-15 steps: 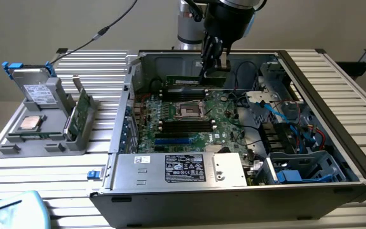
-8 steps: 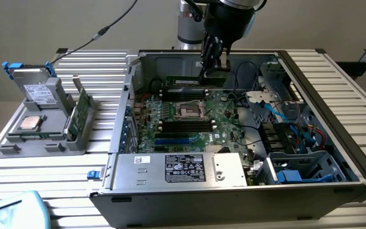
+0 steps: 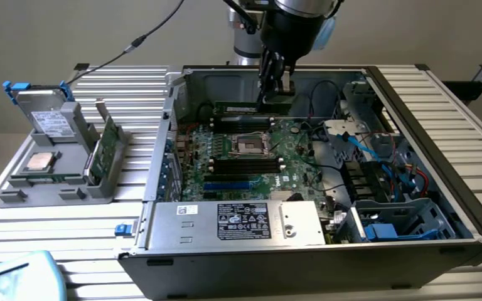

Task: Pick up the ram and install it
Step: 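Insert the ram into the slot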

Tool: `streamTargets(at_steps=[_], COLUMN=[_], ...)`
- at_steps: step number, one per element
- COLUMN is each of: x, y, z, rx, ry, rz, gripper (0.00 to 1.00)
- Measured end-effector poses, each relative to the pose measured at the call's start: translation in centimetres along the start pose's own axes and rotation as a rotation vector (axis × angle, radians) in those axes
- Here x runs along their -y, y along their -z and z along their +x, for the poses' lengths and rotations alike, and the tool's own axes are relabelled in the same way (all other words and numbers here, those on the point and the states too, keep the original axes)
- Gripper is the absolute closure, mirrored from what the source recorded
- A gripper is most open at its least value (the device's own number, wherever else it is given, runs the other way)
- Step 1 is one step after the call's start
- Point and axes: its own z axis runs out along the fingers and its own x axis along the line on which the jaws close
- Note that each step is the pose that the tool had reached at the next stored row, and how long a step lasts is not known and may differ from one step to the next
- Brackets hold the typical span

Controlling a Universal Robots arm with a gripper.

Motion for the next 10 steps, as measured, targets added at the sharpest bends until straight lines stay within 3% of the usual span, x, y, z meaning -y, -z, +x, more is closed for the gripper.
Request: streamTargets(at_steps=[10], x=[0.23], y=[-1.79], z=[0.2], rx=[-0.0027], ry=[0.017], rz=[-0.0012], gripper=[0.86])
